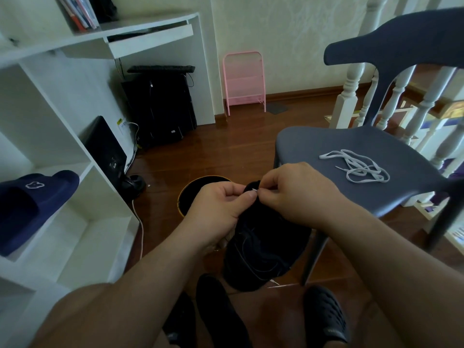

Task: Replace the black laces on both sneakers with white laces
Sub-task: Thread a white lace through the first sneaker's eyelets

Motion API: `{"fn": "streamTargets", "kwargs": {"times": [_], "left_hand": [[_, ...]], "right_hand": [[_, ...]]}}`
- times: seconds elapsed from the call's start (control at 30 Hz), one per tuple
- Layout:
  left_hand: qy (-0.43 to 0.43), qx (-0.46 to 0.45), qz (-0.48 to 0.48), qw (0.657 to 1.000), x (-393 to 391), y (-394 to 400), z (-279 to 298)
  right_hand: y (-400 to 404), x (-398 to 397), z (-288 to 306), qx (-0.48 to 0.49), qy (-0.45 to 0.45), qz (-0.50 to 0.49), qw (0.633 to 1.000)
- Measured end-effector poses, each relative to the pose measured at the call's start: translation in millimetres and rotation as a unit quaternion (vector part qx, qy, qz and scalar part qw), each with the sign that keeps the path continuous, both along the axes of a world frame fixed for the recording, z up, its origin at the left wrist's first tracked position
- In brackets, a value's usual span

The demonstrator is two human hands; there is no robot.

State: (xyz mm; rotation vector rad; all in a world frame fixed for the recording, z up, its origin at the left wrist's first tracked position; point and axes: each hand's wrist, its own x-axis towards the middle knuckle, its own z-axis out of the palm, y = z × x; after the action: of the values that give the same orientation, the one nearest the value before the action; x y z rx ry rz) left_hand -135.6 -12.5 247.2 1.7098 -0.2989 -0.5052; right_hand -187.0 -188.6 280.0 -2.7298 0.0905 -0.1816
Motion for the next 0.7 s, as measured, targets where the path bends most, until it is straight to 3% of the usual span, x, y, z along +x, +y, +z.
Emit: {"fn": "streamTargets", "kwargs": {"times": [0.17, 0.27, 0.47, 0.6, 0.7], "left_hand": [[-0.167, 0.131, 0.01, 0.977, -5.7, 3.3, 4.2], [-0.214, 0.158, 0.03, 0.964, -7.0, 3.9, 2.7], [-0.224, 0.124, -0.008, 0.967, -7.3, 0.3, -1.8], [-0.163, 0.11, -0.015, 0.98, -2.8, -0.9, -8.4], [-0.08, 0.041, 0.017, 0.996, 1.5, -2.4, -6.1]], "right_hand": [[-0.1, 4.2, -6.3, 0.02, -0.015, -0.004, 1.0], [-0.1, 4.4, -5.6, 0.041, -0.023, 0.009, 0.999], [0.2, 6.7, -10.5, -0.022, -0.046, -0.061, 0.997], [-3.8, 8.1, -12.0, 0.016, -0.017, -0.026, 0.999], [-7.7, 6.3, -9.9, 0.068, -0.011, -0.015, 0.998]]}}
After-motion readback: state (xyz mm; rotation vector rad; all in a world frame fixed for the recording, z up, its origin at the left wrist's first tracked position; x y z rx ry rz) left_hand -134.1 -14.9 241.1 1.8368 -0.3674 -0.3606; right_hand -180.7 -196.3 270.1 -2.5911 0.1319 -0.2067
